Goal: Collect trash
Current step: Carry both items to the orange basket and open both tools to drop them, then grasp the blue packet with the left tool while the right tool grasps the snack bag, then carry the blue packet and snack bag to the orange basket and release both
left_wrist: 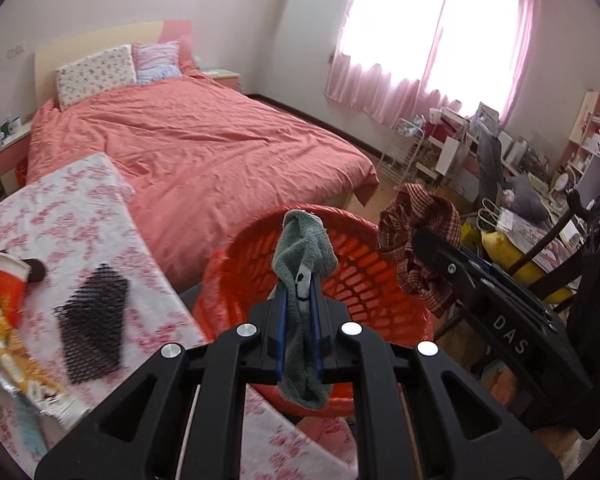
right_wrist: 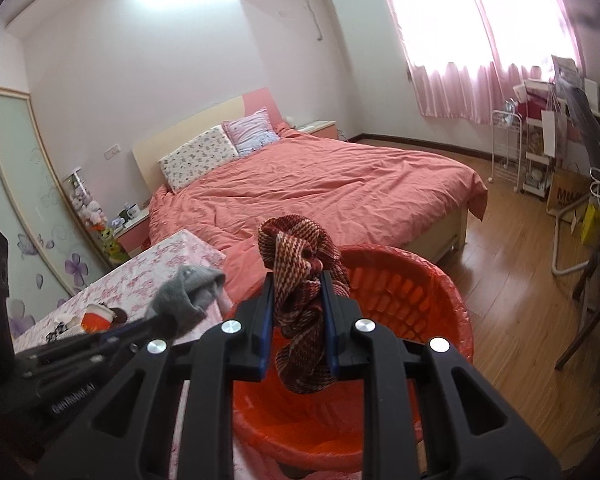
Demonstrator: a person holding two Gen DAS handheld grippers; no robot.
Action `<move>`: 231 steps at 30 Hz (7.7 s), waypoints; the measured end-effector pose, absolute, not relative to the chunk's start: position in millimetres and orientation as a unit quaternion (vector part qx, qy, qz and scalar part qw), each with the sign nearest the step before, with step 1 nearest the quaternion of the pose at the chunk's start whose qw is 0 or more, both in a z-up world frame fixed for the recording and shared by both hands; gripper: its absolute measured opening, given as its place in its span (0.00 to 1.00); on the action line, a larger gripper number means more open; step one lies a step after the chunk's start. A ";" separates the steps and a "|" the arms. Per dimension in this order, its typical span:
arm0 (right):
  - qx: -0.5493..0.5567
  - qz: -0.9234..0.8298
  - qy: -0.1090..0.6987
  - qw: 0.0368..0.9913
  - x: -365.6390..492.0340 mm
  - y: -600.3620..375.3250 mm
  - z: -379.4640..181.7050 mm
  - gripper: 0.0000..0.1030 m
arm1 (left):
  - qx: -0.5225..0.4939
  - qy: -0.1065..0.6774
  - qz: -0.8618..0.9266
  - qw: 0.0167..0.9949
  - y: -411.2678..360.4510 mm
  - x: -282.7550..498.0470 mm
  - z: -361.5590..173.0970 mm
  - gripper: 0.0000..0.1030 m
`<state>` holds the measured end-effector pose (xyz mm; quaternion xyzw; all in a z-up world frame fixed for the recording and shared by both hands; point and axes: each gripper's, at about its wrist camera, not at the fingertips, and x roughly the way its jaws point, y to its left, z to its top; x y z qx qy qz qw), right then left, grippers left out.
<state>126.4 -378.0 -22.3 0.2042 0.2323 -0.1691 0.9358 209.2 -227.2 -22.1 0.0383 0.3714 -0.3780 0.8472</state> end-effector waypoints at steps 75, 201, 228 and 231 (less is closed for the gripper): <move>0.068 0.047 0.405 0.910 264.0 -102.7 -85.5 0.37 | -0.070 0.456 -0.001 0.887 118.2 263.7 -89.3 0.70; 0.197 -0.161 0.254 0.933 119.0 -364.9 -1.0 0.31 | 0.019 0.339 -0.324 0.883 -189.0 204.6 7.1 0.33; 0.209 -0.207 0.287 0.912 137.4 -414.8 -51.1 0.71 | 0.074 0.390 -0.288 0.871 -223.4 219.5 -38.0 0.73; 0.186 -0.211 0.290 0.915 137.8 -403.7 -45.7 0.75 | 0.082 0.379 -0.266 0.883 -205.2 219.8 -34.7 0.76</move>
